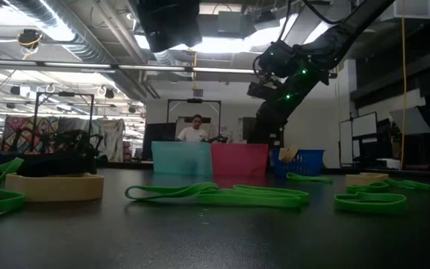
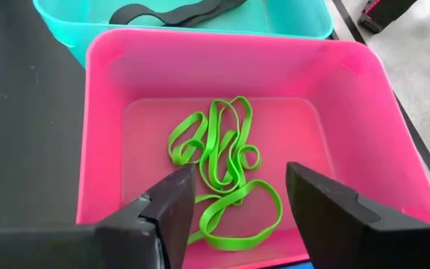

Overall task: Sort rubber bands into baskets
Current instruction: Put the green rubber band into the pink bin

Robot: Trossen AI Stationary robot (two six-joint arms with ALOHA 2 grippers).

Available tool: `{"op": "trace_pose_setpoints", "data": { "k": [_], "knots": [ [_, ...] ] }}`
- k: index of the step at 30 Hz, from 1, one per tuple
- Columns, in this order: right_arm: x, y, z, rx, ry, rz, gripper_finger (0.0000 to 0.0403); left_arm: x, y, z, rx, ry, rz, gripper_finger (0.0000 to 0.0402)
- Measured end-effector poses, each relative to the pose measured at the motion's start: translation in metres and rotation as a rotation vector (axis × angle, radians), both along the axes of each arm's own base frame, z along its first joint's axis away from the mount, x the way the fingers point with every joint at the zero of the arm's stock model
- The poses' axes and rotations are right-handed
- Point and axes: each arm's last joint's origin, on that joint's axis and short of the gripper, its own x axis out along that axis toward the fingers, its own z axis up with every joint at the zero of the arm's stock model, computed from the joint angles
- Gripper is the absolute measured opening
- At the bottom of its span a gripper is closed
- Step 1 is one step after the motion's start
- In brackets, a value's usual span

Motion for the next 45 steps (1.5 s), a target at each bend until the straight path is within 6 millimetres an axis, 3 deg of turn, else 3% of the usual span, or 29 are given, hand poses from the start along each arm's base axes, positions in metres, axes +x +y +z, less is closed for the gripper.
{"op": "trace_pose_setpoints", "data": {
  "k": [9,22,36,40,45],
  "knots": [
    [0.0,0.0,-0.001,0.004,0.007,0.0,0.0209,0.005,-0.003,-0.016,0.049,0.029,0.0,0.0155],
    [-0.001,0.001,-0.001,0.006,0.011,0.001,0.0209,0.015,-0.006,-0.085,0.133,0.245,0.103,0.0155],
    [-0.001,0.001,-0.001,0.006,0.011,0.001,0.0209,0.017,-0.007,-0.104,0.216,0.266,0.154,0.0154],
    [-0.001,0.001,-0.001,0.006,0.011,0.001,0.0209,0.018,-0.005,-0.104,0.25,0.252,0.172,0.0127],
    [-0.001,0.001,-0.001,0.006,0.011,0.001,0.0209,0.018,-0.005,-0.104,0.261,0.251,0.177,0.0057]
  ]
}}
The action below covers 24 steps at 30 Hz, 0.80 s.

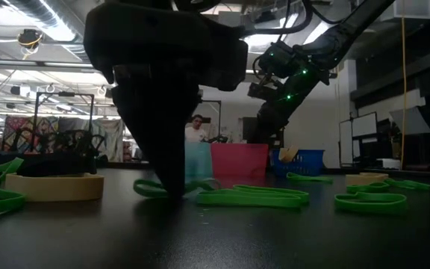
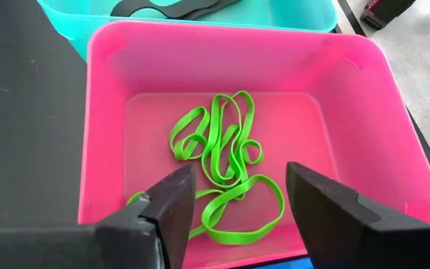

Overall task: Sort rubber bands into baskets
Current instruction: Put the green rubber band into the pink bin

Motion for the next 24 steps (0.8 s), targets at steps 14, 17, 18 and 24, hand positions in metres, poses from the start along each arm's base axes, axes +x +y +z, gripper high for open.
{"op": "trace_pose_setpoints", "data": {
  "k": [14,17,18,24],
  "knots": [
    [-0.003,0.002,0.014,-0.014,-0.038,0.005,0.0209,0.002,0.002,0.003,-0.018,-0.016,-0.001,0.0004],
    [-0.008,0.004,0.028,-0.033,-0.074,0.006,0.0209,0.005,0.006,0.012,-0.031,-0.061,-0.003,0.0002],
    [-0.01,0.005,0.033,-0.039,-0.085,0.006,0.0209,0.006,0.008,0.016,-0.036,-0.077,0.003,0.0003],
    [-0.028,0.015,0.065,-0.06,-0.125,0.01,0.0209,0.011,0.032,0.034,-0.029,-0.127,0.009,0.0002]
  ]
}}
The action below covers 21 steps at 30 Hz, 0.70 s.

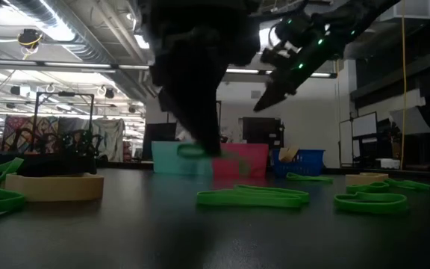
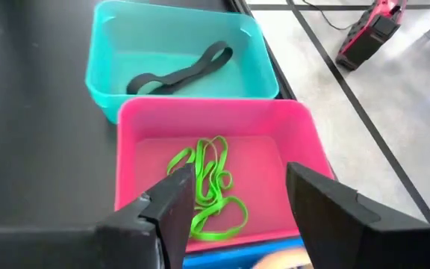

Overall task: Sort rubber bands into baskets
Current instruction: Put the green rubber band into the pink bin

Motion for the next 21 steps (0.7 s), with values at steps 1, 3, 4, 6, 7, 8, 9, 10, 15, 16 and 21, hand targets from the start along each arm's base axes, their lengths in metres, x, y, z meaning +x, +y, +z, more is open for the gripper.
{"op": "trace_pose_setpoints", "data": {
  "k": [1,3,4,6,7,8,9,10,15,16,21],
  "knots": [
    [-0.004,0.002,0.005,0.001,0.001,0.002,0.0209,0.001,0.004,0.005,0.0,-0.014,0.003,0.0002],
    [-0.012,0.007,0.015,0.0,-0.012,0.012,0.0209,0.002,0.016,0.014,0.004,-0.044,0.01,0.0001],
    [-0.017,0.009,0.019,0.003,-0.009,0.015,0.0209,0.004,0.022,0.017,0.008,-0.057,0.012,0.0001],
    [-0.025,0.014,0.028,0.005,-0.017,0.021,0.0209,0.007,0.033,0.026,0.017,-0.099,0.011,0.0001],
    [-0.03,0.017,0.032,0.009,-0.009,0.021,0.0209,0.008,0.039,0.03,0.024,-0.116,0.01,0.0001],
    [-0.034,0.019,0.035,0.011,-0.008,0.022,0.0209,0.009,0.046,0.035,0.031,-0.142,0.011,0.0001],
    [-0.039,0.021,0.038,0.017,-0.003,0.021,0.0209,0.01,0.052,0.04,0.04,-0.164,0.01,0.0001],
    [-0.043,0.023,0.039,0.029,0.008,0.021,0.0209,0.011,0.059,0.044,0.052,-0.183,0.009,0.0001],
    [-0.058,0.033,0.041,0.156,0.037,0.016,0.0209,0.017,0.098,0.049,0.117,-0.227,0.009,0.0001],
    [-0.059,0.034,0.041,0.18,0.048,0.023,0.0209,0.018,0.106,0.05,0.129,-0.231,0.011,0.0001],
    [-0.064,0.039,0.035,0.298,0.089,0.039,0.0209,0.021,0.146,0.052,0.191,-0.259,0.026,0.0001]
  ]
}}
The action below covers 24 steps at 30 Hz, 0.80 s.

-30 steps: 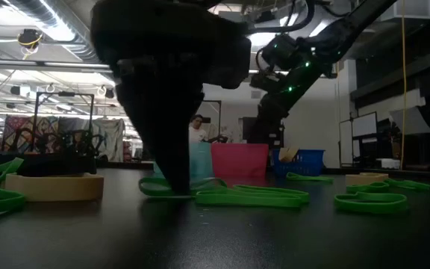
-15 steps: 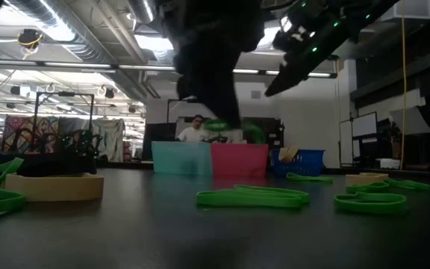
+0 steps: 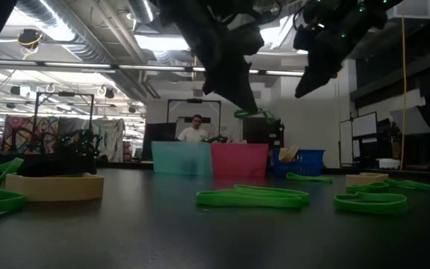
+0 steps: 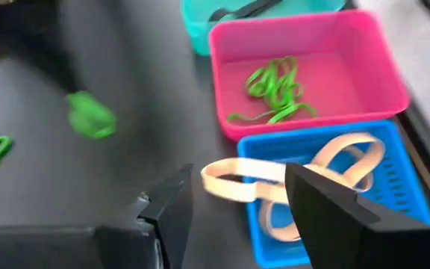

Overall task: Sort rubber bands into baskets
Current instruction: Put the green rubber band into the pink bin

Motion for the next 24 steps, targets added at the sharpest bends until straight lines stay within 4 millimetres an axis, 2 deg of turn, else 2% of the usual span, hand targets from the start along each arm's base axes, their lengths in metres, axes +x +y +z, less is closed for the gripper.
{"op": "trace_pose_setpoints", "data": {
  "k": [6,13,19,24],
  "knots": [
    [0.001,0.009,-0.003,0.069,0.025,0.016,0.0209,0.002,0.042,0.006,0.062,-0.083,0.04,0.0001],
    [0.011,0.04,-0.007,0.093,0.076,0.143,0.0209,-0.001,0.087,0.012,0.135,-0.155,0.093,0.0005],
    [0.02,0.063,-0.014,0.109,0.115,0.237,0.0209,-0.006,0.115,0.005,0.156,-0.137,0.138,0.0006],
    [0.029,0.076,-0.025,0.106,0.188,0.205,0.0209,-0.01,0.129,-0.001,0.149,-0.118,0.173,0.0024]
  ]
}}
